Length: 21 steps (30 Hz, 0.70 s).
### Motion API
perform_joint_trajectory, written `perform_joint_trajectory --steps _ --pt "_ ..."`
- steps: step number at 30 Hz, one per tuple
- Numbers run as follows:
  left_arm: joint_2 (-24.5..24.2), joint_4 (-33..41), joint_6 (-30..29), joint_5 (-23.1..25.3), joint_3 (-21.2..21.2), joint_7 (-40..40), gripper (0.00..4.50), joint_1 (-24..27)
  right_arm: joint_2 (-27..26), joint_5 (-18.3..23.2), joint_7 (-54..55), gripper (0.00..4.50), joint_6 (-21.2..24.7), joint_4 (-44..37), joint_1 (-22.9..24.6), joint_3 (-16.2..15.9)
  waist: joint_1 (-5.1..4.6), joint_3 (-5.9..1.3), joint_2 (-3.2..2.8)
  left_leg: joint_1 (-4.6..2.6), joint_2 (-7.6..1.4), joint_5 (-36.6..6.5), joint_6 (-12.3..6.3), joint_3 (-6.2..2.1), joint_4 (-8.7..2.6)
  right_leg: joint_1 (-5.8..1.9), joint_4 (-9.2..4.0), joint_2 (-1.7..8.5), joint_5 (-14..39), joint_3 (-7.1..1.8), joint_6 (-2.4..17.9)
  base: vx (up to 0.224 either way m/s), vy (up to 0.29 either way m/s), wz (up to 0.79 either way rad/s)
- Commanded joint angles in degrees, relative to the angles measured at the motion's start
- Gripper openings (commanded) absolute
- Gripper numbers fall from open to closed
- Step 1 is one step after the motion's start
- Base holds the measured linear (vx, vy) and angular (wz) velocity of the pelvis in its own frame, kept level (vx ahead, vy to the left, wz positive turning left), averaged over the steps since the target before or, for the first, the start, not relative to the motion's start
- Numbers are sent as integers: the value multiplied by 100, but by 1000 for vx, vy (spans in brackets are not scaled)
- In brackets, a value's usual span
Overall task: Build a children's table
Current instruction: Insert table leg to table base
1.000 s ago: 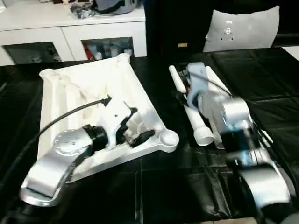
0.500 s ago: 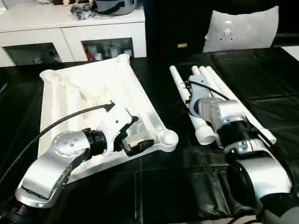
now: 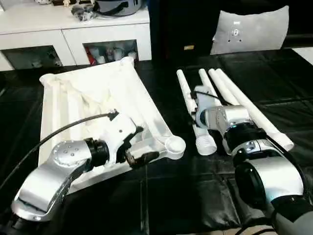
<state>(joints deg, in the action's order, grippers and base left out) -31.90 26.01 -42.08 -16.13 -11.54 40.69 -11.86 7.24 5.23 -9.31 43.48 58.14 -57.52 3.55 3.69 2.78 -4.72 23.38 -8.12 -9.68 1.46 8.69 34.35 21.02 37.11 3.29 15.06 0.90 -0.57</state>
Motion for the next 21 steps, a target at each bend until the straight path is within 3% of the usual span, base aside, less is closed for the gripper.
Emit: perform_joint_trajectory --steps 1,4,5,9,11,12,13,14,16,17,20,21 --pt "-25 113 -48 -43 24 -40 450 27 3 67 -97 357 131 -181 96 4 19 -396 -9 -173 -363 -751 92 -89 -328 -171 -340 395 -741 -141 1496 0 0 0" --pt "-4 207 -85 -65 -52 -73 450 79 57 19 -204 357 317 -289 189 -69 20 -392 -5 -168 -372 -768 117 -97 -338 -180 -341 398 -656 -142 1476 0 0 0" --pt "14 230 -90 -73 -78 -79 450 94 90 21 -256 330 450 -430 273 -93 13 -391 13 -169 -368 -764 116 -89 -337 -177 -344 389 -648 -142 1477 0 0 0" --pt "50 269 -110 -76 -122 -86 450 105 146 63 -341 319 676 -726 419 -107 15 -387 7 -172 -366 -778 124 -86 -337 -176 -357 390 -575 -152 1443 0 0 0" --pt "149 284 -44 -40 -210 -131 450 106 246 124 -424 280 990 -1254 686 -120 18 -390 29 -179 -369 -703 112 -83 -330 -185 -363 384 -621 -162 1382 0 0 0" --pt "193 300 -9 6 -260 -182 450 114 292 161 -457 278 1125 -1477 812 -114 4 -394 110 -171 -370 -658 91 -71 -334 -190 -370 379 -619 -163 1369 0 0 0" --pt "196 301 -6 10 -264 -186 450 114 295 164 -459 276 1136 -1494 821 -113 22 -394 91 -167 -366 -604 78 -77 -331 -202 -363 387 -630 -165 1349 0 0 0" --pt "271 291 55 83 -318 -274 450 107 382 222 -518 267 1432 -1937 1054 -100 -6 -388 180 -157 -367 -580 45 -55 -330 -194 -384 385 -590 -171 1352 0 0 0" --pt "340 350 42 149 -373 -392 450 96 516 280 -602 242 1790 -2486 1320 -104 38 -401 153 -177 -385 -439 21 -67 -331 -204 -378 382 -634 -172 1201 0 0 0" --pt "345 373 21 132 -345 -404 450 73 555 289 -614 242 1905 -2638 1366 -104 29 -404 178 -183 -387 -441 34 -59 -330 -190 -380 378 -617 -174 1198 0 0 0" --pt "358 340 89 96 -251 -392 450 25 575 339 -594 213 2098 -2957 1450 -8 1 -371 176 -187 -375 -679 174 -58 -354 -172 -415 374 -266 -182 1220 0 0 0" --pt "365 305 157 135 -252 -409 450 14 560 394 -584 203 2156 -3045 1483 74 -2 -375 97 -197 -374 -774 238 -73 -355 -166 -405 386 -151 -188 1212 0 0 0"
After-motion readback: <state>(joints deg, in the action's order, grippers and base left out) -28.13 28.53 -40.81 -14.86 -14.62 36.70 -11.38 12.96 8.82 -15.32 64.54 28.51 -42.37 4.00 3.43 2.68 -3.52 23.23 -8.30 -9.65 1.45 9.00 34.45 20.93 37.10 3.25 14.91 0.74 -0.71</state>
